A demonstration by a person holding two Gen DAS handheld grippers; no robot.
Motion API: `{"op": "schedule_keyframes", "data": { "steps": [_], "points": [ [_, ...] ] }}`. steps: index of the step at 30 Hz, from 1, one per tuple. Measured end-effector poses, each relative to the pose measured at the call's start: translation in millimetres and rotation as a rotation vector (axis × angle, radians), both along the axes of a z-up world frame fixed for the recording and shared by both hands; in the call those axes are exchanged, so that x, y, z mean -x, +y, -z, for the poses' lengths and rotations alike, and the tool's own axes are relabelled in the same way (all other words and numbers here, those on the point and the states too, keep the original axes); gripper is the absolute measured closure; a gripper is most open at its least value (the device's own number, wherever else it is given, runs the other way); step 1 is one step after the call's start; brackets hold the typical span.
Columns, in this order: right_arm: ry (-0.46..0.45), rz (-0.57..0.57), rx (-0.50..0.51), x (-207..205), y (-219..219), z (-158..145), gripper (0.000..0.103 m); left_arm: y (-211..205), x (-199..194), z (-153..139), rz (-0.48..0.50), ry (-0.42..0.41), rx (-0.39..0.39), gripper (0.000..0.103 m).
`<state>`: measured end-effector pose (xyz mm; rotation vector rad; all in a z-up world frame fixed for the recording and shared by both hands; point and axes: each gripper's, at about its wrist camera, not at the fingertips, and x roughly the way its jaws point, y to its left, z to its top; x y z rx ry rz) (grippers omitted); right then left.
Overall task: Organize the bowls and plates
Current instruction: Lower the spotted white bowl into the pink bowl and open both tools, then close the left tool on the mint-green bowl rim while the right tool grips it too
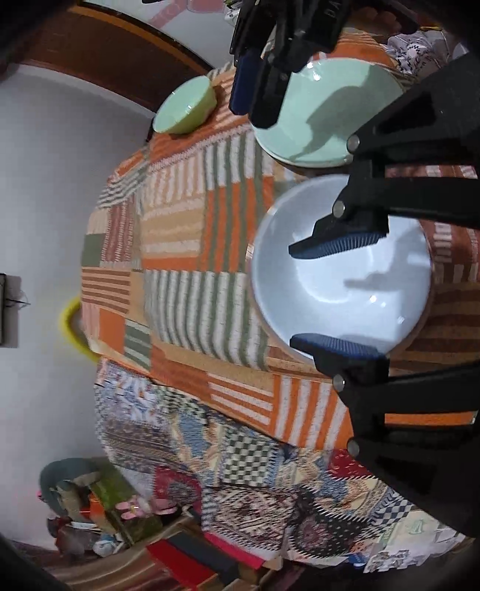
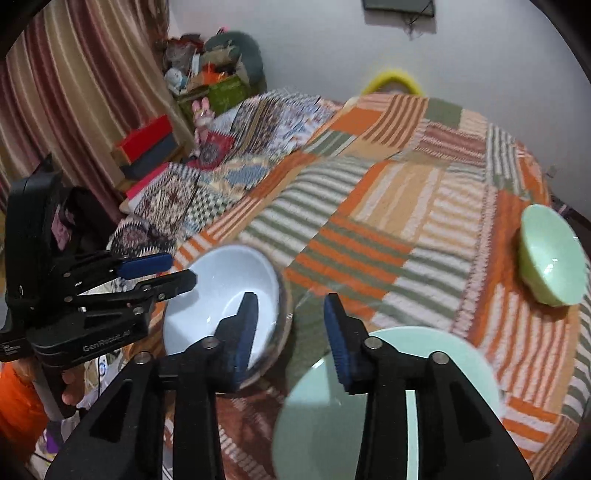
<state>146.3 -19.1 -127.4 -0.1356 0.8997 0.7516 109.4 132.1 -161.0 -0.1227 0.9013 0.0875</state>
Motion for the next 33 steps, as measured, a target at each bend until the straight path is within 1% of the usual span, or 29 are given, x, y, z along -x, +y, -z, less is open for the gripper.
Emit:
{"op": "schedule_keyframes", "data": {
  "steps": [2, 3, 4, 6, 7, 9, 11, 14, 17, 21, 24, 28, 33],
  "points": [
    [-0.02, 0.037, -0.015, -5.9, -18.7, -10.5, 0.063, -6.9, -3.1, -10.3, 0.008, -0.024, -0.004, 0.054],
    [-0.026, 0.049, -0.019, -8.2, -23.9, -13.9, 0.062, -10.3, -4.2, -16.0, 0.013, -0.037, -0.009, 0.051],
    [-0.037, 0.07, -0.026, -11.5, -33.5, -18.8, 0.059, -15.0, -6.3, -22.7, 0.018, -0.053, -0.015, 0.048],
    [-0.06, 0.109, -0.037, -16.7, -51.3, -27.9, 0.056, -23.1, -10.6, -34.0, 0.028, -0.082, -0.026, 0.04],
    [-0.072, 0.133, -0.042, -20.3, -61.8, -32.4, 0.054, -27.4, -13.4, -39.3, 0.033, -0.094, -0.03, 0.038],
    [-0.092, 0.18, -0.052, -28.8, -84.1, -40.7, 0.053, -37.6, -20.6, -49.1, 0.045, -0.116, -0.035, 0.03],
    [-0.108, 0.215, -0.054, -34.9, -100.8, -45.9, 0.051, -47.7, -29.9, -57.8, 0.058, -0.133, -0.039, 0.028],
    [-0.137, 0.285, -0.042, -47.2, -132.2, -52.2, 0.051, -64.1, -47.5, -66.9, 0.086, -0.146, -0.039, 0.027],
    [-0.156, 0.355, -0.018, -60.0, -161.1, -52.9, 0.048, -79.4, -66.3, -71.5, 0.108, -0.148, -0.032, 0.018],
    [-0.15, 0.441, 0.002, -83.2, -196.4, -44.6, 0.047, -102.5, -93.8, -71.7, 0.145, -0.144, -0.028, 0.017],
    [-0.119, 0.491, 0.006, -105.1, -215.7, -31.4, 0.046, -118.0, -116.9, -63.1, 0.174, -0.115, -0.017, 0.016],
    [-0.068, 0.533, 0.004, -131.8, -229.5, -9.5, 0.046, -135.9, -147.8, -44.3, 0.208, -0.057, 0.005, 0.016],
    [-0.002, 0.541, 0.008, -165.0, -237.4, 22.8, 0.047, -153.3, -180.3, -20.7, 0.241, -0.005, 0.019, 0.016]
  ]
}}
